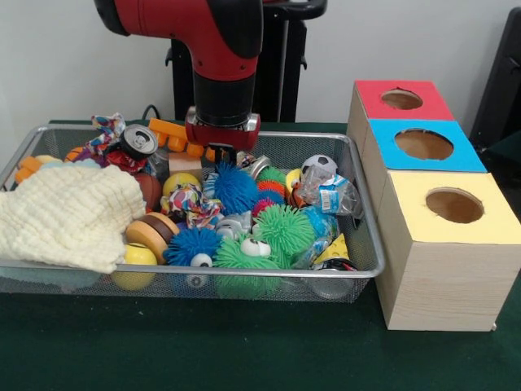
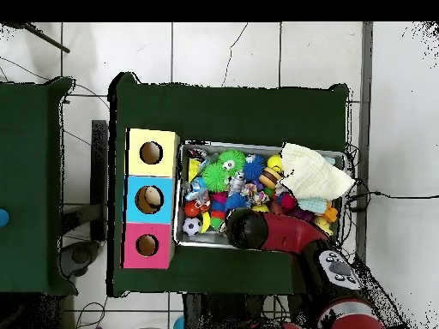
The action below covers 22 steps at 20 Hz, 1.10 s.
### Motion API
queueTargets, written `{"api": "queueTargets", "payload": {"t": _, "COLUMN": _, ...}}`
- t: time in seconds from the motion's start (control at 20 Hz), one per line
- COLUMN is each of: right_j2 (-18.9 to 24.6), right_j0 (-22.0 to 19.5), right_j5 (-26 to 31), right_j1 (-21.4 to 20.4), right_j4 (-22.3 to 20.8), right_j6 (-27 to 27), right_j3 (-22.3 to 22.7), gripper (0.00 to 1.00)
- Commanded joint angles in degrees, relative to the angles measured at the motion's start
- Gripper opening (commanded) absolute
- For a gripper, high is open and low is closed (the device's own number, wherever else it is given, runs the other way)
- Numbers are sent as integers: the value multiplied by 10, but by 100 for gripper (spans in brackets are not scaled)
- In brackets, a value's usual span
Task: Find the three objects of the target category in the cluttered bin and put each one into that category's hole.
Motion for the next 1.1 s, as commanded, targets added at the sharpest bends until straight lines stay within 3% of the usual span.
{"api": "queueTargets", "payload": {"t": 0.05, "right_j2": 58, "right_j0": -6, "right_j5": 44, "right_j1": -18, "right_j4": 29, "right_j6": 37, "right_j3": -53, "gripper": 0}}
{"api": "queueTargets", "payload": {"t": 0.85, "right_j2": 66, "right_j0": -5, "right_j5": 51, "right_j1": -25, "right_j4": 34, "right_j6": 39, "right_j3": -53, "gripper": 0}}
{"api": "queueTargets", "payload": {"t": 1.1, "right_j2": 70, "right_j0": -5, "right_j5": 78, "right_j1": -33, "right_j4": 42, "right_j6": 35, "right_j3": -60, "gripper": 0}}
